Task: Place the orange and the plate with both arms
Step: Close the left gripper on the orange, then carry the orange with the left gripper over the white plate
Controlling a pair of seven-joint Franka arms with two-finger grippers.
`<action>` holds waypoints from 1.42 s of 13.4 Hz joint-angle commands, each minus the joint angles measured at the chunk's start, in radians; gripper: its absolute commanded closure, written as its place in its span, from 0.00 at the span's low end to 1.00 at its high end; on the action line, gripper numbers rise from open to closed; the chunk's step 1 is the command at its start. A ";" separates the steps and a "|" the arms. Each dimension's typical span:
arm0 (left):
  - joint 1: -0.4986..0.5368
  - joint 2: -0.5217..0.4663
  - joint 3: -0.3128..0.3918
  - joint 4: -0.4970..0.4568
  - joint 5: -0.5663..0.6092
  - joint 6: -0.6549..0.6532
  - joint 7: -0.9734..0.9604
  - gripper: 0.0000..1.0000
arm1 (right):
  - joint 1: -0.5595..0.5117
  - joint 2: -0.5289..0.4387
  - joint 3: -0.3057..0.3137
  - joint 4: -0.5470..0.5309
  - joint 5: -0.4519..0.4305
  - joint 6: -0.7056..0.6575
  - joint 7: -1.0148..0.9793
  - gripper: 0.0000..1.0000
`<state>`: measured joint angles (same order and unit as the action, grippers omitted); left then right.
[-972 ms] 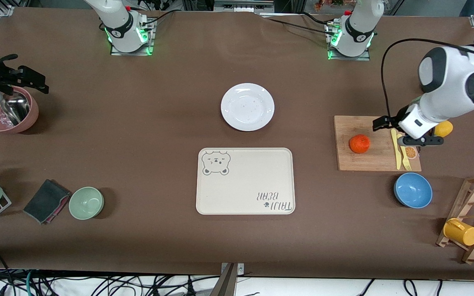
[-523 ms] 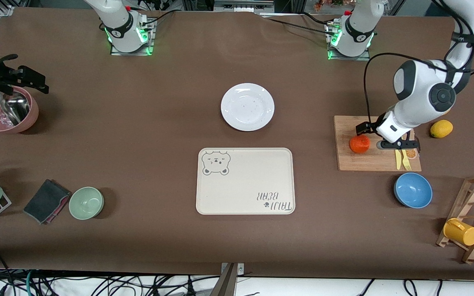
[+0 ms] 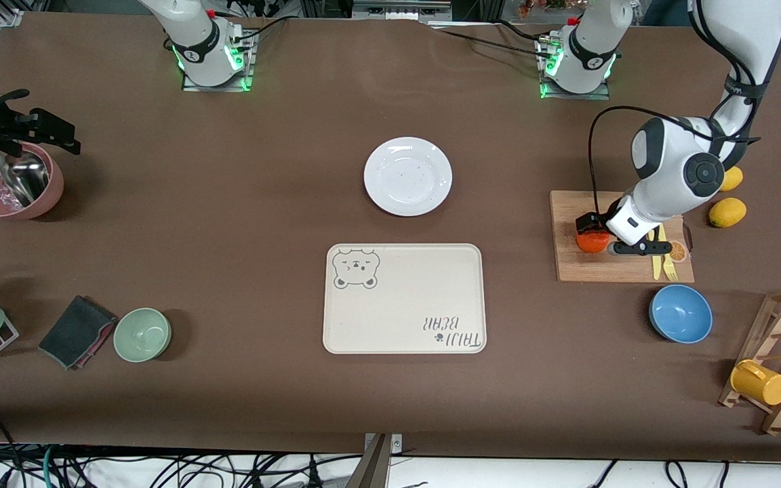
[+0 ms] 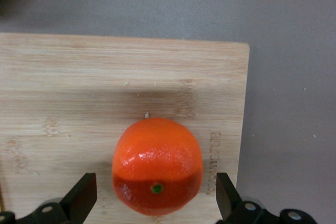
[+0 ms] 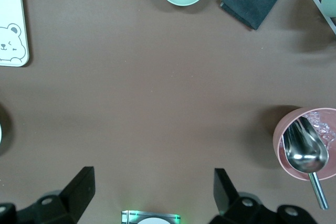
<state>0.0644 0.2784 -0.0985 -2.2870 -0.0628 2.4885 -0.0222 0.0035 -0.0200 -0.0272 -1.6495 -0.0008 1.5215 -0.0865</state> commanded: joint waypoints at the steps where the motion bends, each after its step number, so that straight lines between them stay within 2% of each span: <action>1: -0.014 0.027 0.003 -0.005 0.011 0.044 -0.012 0.00 | -0.011 -0.006 0.006 -0.004 0.016 -0.004 -0.015 0.00; 2: -0.014 0.031 0.003 -0.006 0.017 0.049 -0.010 0.13 | -0.011 -0.006 0.006 -0.004 0.016 -0.004 -0.015 0.00; 5: -0.014 0.028 0.005 -0.006 0.020 0.049 -0.009 0.74 | -0.011 -0.006 0.006 -0.004 0.016 -0.004 -0.015 0.00; 7: -0.014 0.009 0.003 -0.003 0.018 0.038 -0.007 0.98 | -0.011 -0.006 0.006 -0.004 0.016 -0.004 -0.016 0.00; 10: -0.040 -0.068 -0.021 0.014 0.008 0.003 -0.010 1.00 | -0.011 -0.006 0.004 -0.004 0.016 -0.004 -0.015 0.00; 12: -0.087 -0.070 -0.056 0.064 0.003 -0.028 -0.091 1.00 | -0.011 -0.006 0.006 -0.004 0.016 -0.006 -0.015 0.00; 14: -0.130 -0.047 -0.122 0.128 -0.002 -0.037 -0.154 1.00 | -0.011 -0.006 0.004 -0.004 0.016 -0.006 -0.015 0.00; 17: -0.227 0.010 -0.148 0.237 -0.003 -0.103 -0.310 1.00 | -0.011 -0.006 0.004 -0.004 0.016 -0.004 -0.016 0.00; 19: -0.271 0.031 -0.210 0.277 -0.003 -0.114 -0.401 1.00 | -0.011 -0.006 0.004 -0.004 0.016 -0.006 -0.015 0.00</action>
<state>-0.1671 0.2608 -0.2767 -2.0807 -0.0632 2.4057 -0.3470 0.0030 -0.0199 -0.0275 -1.6495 0.0003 1.5211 -0.0874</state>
